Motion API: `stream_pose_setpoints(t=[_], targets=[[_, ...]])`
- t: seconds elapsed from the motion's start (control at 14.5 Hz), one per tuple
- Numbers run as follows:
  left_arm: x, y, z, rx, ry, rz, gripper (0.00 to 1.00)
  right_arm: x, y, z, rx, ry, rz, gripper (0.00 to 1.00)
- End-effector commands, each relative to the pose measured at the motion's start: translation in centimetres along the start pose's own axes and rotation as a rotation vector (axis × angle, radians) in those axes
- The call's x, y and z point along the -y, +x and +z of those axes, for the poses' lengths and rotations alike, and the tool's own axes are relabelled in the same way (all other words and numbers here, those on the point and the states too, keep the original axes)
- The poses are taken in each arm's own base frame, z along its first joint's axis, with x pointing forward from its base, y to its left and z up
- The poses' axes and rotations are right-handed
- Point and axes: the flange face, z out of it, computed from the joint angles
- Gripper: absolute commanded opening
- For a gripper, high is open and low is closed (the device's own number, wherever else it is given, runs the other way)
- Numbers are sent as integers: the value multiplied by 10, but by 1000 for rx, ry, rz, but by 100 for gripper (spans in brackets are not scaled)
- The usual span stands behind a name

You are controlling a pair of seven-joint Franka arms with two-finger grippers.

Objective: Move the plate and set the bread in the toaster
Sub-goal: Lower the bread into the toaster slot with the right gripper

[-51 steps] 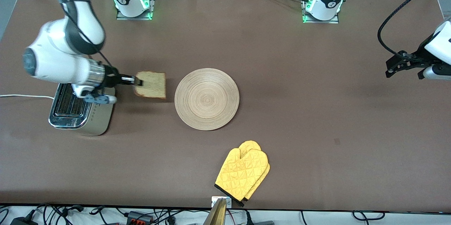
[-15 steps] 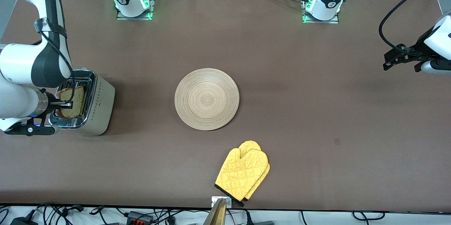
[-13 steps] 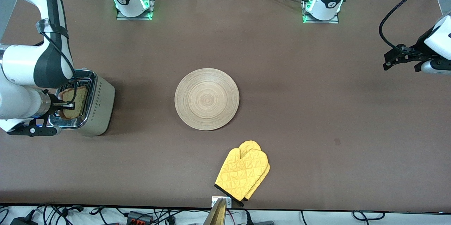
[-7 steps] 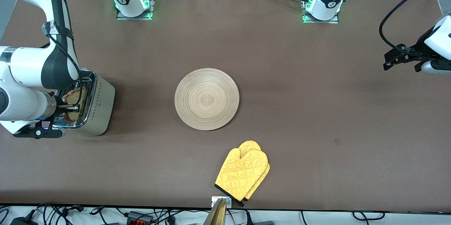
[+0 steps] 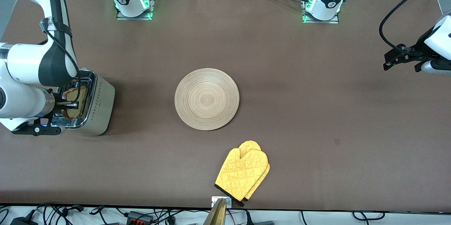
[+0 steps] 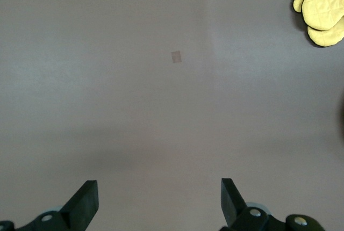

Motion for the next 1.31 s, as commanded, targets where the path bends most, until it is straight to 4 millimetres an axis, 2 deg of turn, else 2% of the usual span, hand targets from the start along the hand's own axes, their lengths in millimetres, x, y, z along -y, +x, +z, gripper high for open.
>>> stream_pose_setpoints(t=[0.0, 0.28, 0.55, 0.69, 0.83, 0.9, 1.1, 1.17, 1.24], targets=[[2, -3, -4, 1, -13, 6, 100, -4, -9, 2, 0, 17, 1, 0], [2, -3, -4, 1, -13, 5, 100, -6, -12, 2, 0, 27, 0, 0], [2, -3, -4, 3, -13, 6, 100, -8, -12, 1, 2, 36, -35, 51], [2, -3, -4, 1, -13, 5, 100, -10, -17, -4, 11, 39, -45, 60], [2, -3, -4, 1, -13, 5, 100, -8, -25, -11, 33, 75, -46, 76], [2, -3, -4, 3, -13, 5, 100, -9, -29, -14, 49, 89, -45, 77], [1, -3, -4, 1, -13, 5, 100, -12, -43, -31, 94, 103, -43, 92], [1, -3, -4, 1, -13, 5, 100, -11, -46, -36, 105, 113, -47, 100], [1, -3, -4, 1, -13, 5, 100, -12, -47, -43, 101, 120, -50, 100]])
